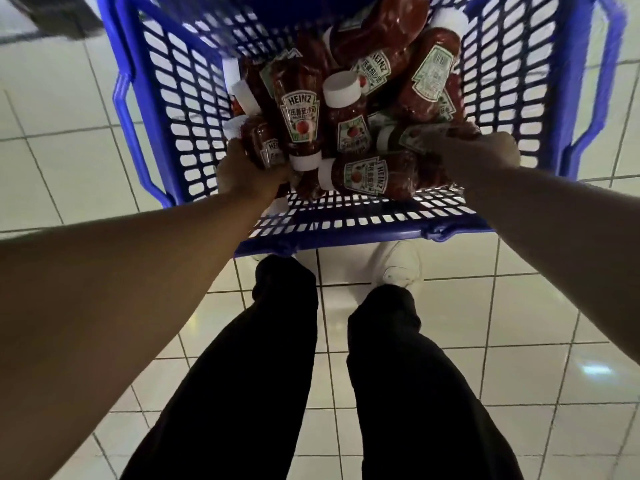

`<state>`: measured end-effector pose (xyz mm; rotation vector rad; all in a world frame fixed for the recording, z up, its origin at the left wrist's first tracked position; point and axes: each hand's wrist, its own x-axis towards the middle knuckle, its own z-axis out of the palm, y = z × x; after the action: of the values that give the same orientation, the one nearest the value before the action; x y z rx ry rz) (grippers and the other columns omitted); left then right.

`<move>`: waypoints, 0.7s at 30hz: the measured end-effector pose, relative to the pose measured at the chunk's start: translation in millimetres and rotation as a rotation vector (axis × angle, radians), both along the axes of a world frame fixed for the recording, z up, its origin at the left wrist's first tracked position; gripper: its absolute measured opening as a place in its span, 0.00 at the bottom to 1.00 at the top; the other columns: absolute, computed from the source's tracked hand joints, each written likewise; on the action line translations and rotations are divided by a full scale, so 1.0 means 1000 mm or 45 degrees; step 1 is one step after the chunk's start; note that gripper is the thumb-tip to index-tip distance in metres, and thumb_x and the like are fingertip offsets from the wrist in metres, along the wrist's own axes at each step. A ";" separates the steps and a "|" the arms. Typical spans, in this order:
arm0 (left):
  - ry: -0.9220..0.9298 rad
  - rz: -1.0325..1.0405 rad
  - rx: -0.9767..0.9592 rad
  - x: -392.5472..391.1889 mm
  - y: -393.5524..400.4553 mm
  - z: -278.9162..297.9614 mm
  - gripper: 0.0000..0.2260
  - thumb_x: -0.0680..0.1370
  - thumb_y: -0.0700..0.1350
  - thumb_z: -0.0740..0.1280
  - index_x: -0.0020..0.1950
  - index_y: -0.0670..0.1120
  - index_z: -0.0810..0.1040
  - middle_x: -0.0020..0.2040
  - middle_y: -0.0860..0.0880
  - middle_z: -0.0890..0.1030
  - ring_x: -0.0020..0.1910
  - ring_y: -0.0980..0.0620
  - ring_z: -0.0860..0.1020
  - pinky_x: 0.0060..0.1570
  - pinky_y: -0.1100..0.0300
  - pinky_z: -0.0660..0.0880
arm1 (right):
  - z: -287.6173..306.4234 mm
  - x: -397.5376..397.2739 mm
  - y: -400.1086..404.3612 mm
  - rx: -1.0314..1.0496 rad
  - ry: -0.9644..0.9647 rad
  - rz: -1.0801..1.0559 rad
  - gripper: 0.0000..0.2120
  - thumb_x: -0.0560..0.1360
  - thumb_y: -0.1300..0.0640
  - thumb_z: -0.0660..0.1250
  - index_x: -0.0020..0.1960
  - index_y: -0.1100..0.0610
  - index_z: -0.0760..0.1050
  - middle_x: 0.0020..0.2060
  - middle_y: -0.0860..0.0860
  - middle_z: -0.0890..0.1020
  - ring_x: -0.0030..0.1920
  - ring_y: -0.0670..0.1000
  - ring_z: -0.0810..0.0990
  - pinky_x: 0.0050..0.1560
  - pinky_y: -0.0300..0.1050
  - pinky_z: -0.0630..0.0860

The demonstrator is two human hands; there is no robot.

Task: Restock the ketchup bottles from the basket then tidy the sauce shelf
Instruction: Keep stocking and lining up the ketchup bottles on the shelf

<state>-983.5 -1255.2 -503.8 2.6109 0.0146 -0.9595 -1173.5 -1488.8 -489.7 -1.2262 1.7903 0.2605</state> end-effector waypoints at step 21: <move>0.997 0.489 -1.271 -0.026 -0.055 0.518 0.22 0.76 0.35 0.64 0.71 0.36 0.69 0.58 0.37 0.81 0.54 0.37 0.82 0.53 0.43 0.80 | 0.483 -0.021 -0.012 0.814 -1.707 -0.541 0.20 0.83 0.53 0.57 0.69 0.64 0.70 0.62 0.63 0.77 0.66 0.64 0.73 0.70 0.66 0.68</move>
<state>-1009.9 -1310.6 14.1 1.1936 0.1754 -1.3154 -1194.2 -1500.6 -6.9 -0.3034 0.6283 -0.2131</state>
